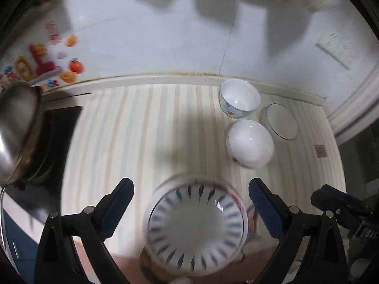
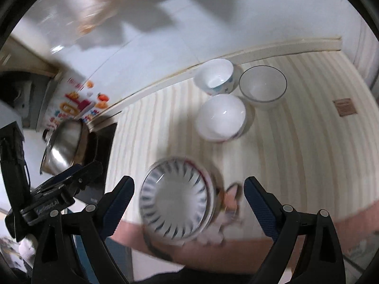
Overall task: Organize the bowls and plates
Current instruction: 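Reach the right gripper to a white bowl and grasp its rim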
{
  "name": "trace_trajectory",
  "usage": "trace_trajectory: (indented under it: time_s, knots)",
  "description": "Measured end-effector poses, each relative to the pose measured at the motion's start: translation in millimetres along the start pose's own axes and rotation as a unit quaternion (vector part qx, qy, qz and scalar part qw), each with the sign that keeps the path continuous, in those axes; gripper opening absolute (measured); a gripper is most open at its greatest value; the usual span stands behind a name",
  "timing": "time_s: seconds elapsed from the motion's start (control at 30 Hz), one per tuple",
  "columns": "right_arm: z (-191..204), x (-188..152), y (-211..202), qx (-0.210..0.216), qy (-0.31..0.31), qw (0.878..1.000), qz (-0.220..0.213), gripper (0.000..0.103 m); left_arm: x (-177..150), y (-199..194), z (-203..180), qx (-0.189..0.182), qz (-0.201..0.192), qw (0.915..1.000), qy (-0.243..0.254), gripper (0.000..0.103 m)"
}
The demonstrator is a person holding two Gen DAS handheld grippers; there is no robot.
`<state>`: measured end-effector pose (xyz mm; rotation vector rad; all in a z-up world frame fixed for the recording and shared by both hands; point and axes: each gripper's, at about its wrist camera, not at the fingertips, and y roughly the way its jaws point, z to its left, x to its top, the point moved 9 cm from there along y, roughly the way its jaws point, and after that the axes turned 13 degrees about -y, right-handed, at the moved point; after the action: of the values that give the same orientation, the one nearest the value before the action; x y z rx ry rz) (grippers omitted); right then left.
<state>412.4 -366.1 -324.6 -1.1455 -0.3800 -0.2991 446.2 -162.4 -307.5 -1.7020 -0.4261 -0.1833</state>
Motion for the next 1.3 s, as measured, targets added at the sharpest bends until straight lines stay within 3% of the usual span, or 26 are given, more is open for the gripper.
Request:
trace_trajectory:
  time_s: [0.1, 0.2, 0.23, 0.43, 0.57, 0.6, 0.67, 0.97, 1.3]
  knots:
    - [-35, 20, 36, 0.004, 0.008, 1.0, 0.026, 0.096, 16, 50, -21, -0.024, 0.06, 0.9979, -0.006, 0.092]
    - [-70, 35, 73, -0.006, 0.017, 0.999, 0.05, 0.09, 25, 90, -38, -0.033, 0.099, 0.9945, -0.009, 0.075]
    - [-79, 40, 83, -0.007, 0.019, 0.998, 0.055, 0.088, 27, 106, -44, -0.027, 0.11, 0.9935, -0.007, 0.064]
    - [-119, 54, 147, 0.003, 0.035, 0.995, 0.09, 0.06, 29, 166, -70, -0.019, 0.161, 0.9866, 0.012, 0.042]
    - [-133, 52, 175, 0.022, 0.051, 0.993, 0.108, 0.032, 23, 192, -78, -0.011, 0.186, 0.982, 0.03, 0.023]
    - [-136, 50, 184, 0.029, 0.054, 0.991, 0.116, 0.023, 20, 194, -80, -0.014, 0.191, 0.981, 0.032, 0.021]
    - [-137, 49, 191, 0.031, 0.057, 0.99, 0.123, 0.019, 17, 196, -81, -0.009, 0.192, 0.9808, 0.035, 0.02]
    - [-133, 48, 188, 0.035, 0.052, 0.99, 0.128, 0.017, 8, 168, -88, -0.013, 0.18, 0.9831, 0.033, 0.02]
    - [-118, 35, 131, 0.032, 0.041, 0.993, 0.106, 0.017, -21, 102, -114, -0.039, 0.158, 0.9849, 0.059, 0.02]
